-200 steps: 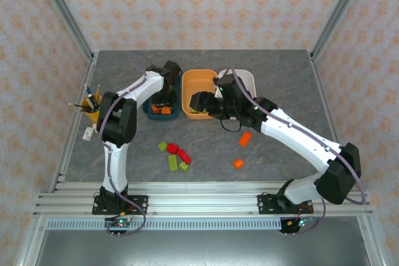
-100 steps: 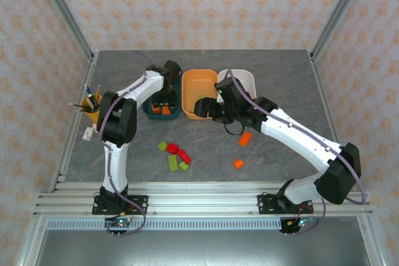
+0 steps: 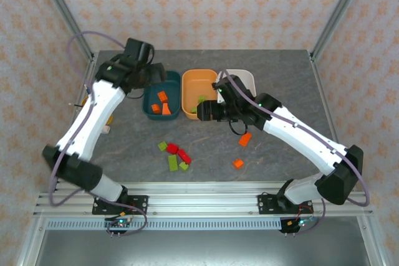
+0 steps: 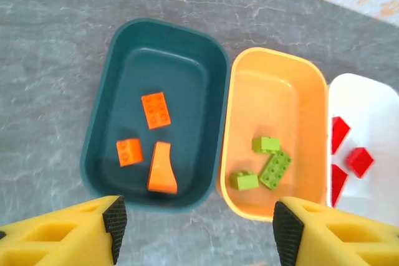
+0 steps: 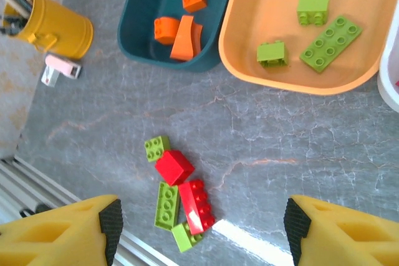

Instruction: Sort the legos into containers by color

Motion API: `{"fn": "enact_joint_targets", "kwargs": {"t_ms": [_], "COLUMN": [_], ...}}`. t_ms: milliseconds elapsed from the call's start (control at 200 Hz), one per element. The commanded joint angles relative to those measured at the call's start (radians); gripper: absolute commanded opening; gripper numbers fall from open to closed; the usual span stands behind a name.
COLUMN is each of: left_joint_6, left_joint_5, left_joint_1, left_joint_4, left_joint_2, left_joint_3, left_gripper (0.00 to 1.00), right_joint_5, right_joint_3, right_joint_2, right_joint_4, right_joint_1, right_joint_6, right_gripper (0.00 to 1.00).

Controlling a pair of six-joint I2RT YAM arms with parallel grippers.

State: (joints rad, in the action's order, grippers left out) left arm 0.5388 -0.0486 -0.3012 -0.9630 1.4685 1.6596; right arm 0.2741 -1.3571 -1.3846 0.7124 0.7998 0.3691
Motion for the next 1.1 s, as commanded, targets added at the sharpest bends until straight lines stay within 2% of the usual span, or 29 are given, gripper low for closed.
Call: {"fn": "enact_joint_targets", "kwargs": {"t_ms": [0, 190, 380, 495, 530, 666, 841, 1096], "left_joint_6": [0.127, 0.259, 0.387, 0.458, 0.47, 0.486, 0.484, 0.479], "left_joint_5": [-0.007, 0.031, 0.002, -0.021, -0.023, -0.011, -0.021, -0.038], "left_joint_1": [-0.014, -0.061, -0.073, -0.075, -0.075, -0.075, -0.075, -0.075], "left_joint_4": [-0.001, -0.052, -0.16, -0.233, -0.254, -0.304, -0.296, -0.267], "left_joint_2": [-0.124, -0.472, -0.834, -0.991, -1.025, -1.094, -1.096, -1.086], "left_joint_3": [-0.16, -0.464, -0.706, -0.771, -0.779, -0.773, -0.764, -0.77], "left_gripper": [0.68, 0.71, 0.79, 0.98, 0.99, 0.99, 0.99, 0.98], "right_joint_5": [-0.039, -0.033, -0.066, -0.107, -0.122, -0.159, -0.199, -0.168], "right_joint_3": [-0.044, -0.117, -0.309, -0.437, -0.47, -0.559, -0.603, -0.631], "right_joint_2": [-0.03, -0.246, -0.521, -0.673, -0.712, -0.826, -0.901, -0.935], "right_joint_4": [0.058, 0.105, 0.197, 0.266, 0.287, 0.336, 0.358, 0.339], "right_joint_1": [0.073, 0.214, 0.304, 0.315, 0.315, 0.314, 0.312, 0.293], "right_joint_6": [-0.121, -0.223, -0.283, -0.281, -0.283, -0.291, -0.286, -0.257], "right_gripper": [0.71, 0.74, 0.75, 0.75, 0.75, 0.76, 0.73, 0.57]}}
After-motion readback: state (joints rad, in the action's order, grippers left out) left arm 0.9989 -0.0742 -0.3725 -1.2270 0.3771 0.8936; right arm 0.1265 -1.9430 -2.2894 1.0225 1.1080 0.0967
